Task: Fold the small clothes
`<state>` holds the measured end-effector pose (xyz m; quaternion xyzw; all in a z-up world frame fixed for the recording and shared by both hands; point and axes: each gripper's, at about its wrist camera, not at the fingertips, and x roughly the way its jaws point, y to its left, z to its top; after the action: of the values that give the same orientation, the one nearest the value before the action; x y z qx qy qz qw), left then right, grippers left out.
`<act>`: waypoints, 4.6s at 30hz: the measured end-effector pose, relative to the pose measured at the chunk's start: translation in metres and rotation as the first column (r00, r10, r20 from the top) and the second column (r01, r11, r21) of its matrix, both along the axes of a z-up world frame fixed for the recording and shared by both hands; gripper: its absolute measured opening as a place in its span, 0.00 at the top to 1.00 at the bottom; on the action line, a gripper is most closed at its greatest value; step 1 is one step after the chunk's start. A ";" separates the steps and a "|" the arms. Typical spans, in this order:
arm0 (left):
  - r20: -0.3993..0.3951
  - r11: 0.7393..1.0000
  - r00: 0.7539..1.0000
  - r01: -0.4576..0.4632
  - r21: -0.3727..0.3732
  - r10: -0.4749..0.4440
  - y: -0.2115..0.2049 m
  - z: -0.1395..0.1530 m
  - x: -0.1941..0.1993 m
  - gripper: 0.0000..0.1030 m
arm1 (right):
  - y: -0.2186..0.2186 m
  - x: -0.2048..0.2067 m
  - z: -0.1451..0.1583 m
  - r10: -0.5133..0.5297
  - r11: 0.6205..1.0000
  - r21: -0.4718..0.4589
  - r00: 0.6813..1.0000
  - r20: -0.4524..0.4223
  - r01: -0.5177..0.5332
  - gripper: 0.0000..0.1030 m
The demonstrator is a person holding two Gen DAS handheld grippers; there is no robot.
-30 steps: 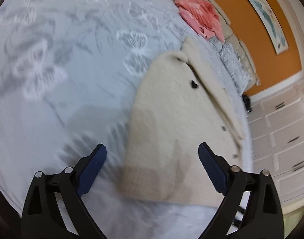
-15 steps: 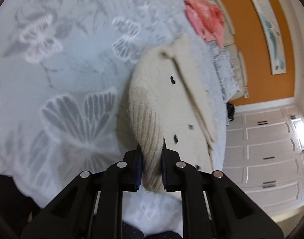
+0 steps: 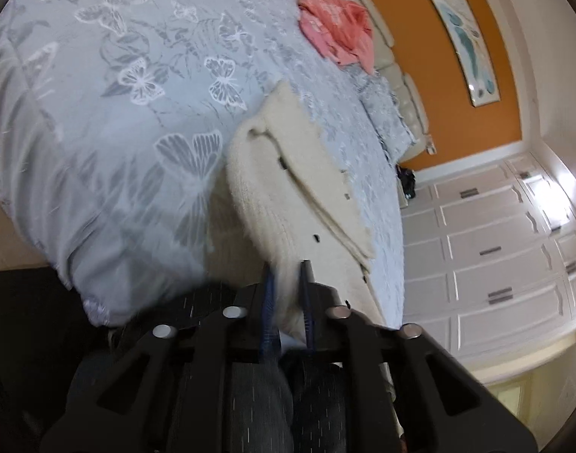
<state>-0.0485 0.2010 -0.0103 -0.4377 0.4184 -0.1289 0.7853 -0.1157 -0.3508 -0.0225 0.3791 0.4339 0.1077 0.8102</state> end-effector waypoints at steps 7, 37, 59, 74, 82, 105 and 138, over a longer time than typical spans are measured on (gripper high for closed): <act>0.054 0.999 0.999 -0.008 0.031 0.007 0.019 0.037 -0.068 1.00 | 0.008 -0.065 0.018 0.027 1.000 0.002 1.000 -0.009 -0.027 0.93; -0.063 0.984 0.997 0.023 -0.176 -0.034 0.002 0.021 -0.075 0.94 | -0.006 -0.101 0.027 -0.038 0.995 0.098 0.998 0.045 0.033 0.92; 0.082 0.989 0.996 -0.050 0.138 0.039 -0.047 0.033 0.191 0.94 | -0.083 0.157 0.034 -0.218 0.969 0.150 0.967 0.131 0.198 0.92; -0.153 0.956 0.985 -0.034 0.290 0.081 -0.056 -0.083 0.287 0.65 | -0.091 0.278 -0.061 -0.205 0.979 -0.020 0.971 -0.122 0.204 0.50; -0.065 0.920 0.997 -0.013 0.393 0.042 -0.048 -0.062 0.233 0.28 | -0.081 0.209 -0.041 -0.179 0.971 -0.171 0.981 -0.073 0.165 0.35; -0.182 0.896 0.983 0.085 0.436 -0.005 -0.049 -0.072 0.221 0.63 | -0.070 0.192 -0.036 -0.168 0.950 -0.280 0.983 -0.075 0.141 0.78; -0.387 0.984 0.914 -0.164 -0.074 0.123 -0.040 -0.143 0.114 0.51 | -0.036 0.105 -0.113 -0.243 0.941 0.167 0.930 -0.274 0.295 0.88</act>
<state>0.0655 0.1613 -0.1532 -0.5247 0.5221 -0.0052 0.6724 -0.0112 -0.3864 -0.1353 0.5273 0.4624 -0.0093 0.7127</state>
